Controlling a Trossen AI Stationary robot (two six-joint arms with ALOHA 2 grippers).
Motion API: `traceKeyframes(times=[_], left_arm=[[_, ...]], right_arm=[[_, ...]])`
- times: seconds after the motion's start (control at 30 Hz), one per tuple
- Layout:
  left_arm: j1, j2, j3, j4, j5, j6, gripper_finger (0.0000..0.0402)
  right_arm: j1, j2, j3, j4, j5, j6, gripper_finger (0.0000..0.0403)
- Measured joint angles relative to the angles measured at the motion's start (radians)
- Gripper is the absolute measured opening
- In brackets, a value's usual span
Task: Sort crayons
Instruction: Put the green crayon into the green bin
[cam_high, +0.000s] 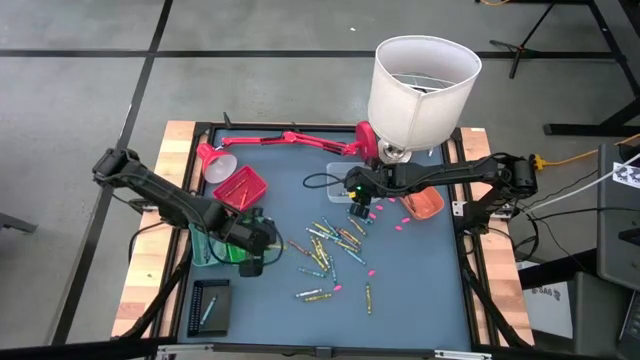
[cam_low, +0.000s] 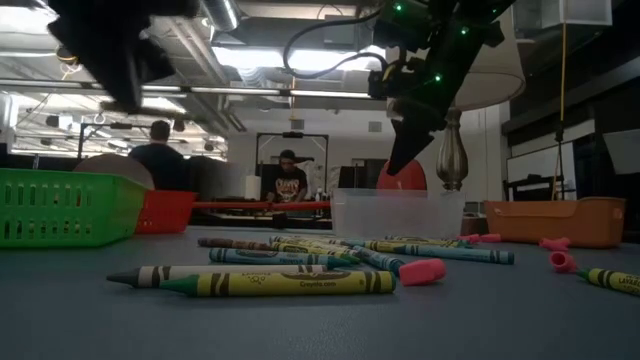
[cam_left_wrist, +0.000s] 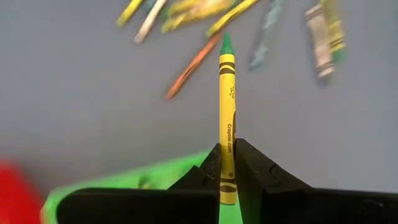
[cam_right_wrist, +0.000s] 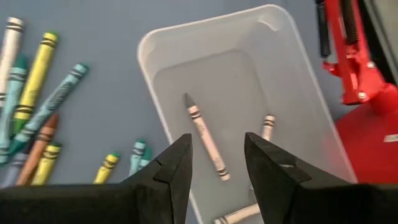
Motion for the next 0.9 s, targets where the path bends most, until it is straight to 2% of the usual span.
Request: traceKeyframes(times=[0.23, 0.43, 0.57, 0.9], left_arm=[[-0.007, -0.007, 0.0, -0.267, -0.04, -0.314, 0.0012], [-0.046, -0.006, -0.002, -0.346, -0.039, -0.602, 0.0013], [-0.084, -0.006, -0.033, -0.338, -0.037, -0.668, 0.0013], [-0.103, -0.005, -0.133, -0.242, -0.079, -0.674, 0.0027]], right_arm=[[0.0, 0.0, 0.0, 0.0, -0.102, 0.0, 0.0144], [0.033, 0.0, 0.0, 0.0, -0.139, -0.003, 0.0144], [0.086, 0.0, 0.0, 0.0, -0.14, -0.003, 0.0144], [0.226, 0.0, 0.0, 0.0, -0.14, 0.04, 0.0144]])
